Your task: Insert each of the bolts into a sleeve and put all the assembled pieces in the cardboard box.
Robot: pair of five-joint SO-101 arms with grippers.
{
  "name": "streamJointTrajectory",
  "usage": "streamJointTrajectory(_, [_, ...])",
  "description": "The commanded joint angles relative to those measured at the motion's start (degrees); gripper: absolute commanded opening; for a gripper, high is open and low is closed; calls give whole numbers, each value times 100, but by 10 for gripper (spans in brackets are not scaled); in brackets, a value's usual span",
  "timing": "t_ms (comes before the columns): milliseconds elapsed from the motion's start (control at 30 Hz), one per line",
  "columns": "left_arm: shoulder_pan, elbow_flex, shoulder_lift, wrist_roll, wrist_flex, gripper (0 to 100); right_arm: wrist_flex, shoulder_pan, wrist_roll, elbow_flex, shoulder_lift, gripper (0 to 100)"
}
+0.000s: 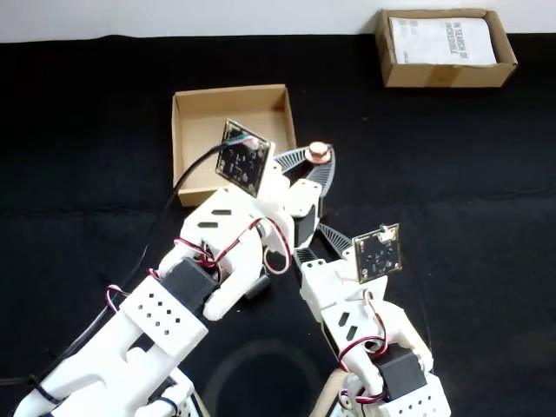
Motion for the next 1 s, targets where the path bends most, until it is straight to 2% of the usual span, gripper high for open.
streamJointTrajectory(0, [119,31,-4,44,-149,9,-127,66,-44,-40,-13,8])
streamJointTrajectory(433, [110,347,-13,18,-158,9,-127,66,-44,-40,-13,8])
streamJointTrajectory(667, [-84,338,4,-9,-791,9,-127,66,-44,-40,-13,8])
streamJointTrajectory(967, [-110,505,4,-9,-826,9,-127,66,-44,-40,-13,8])
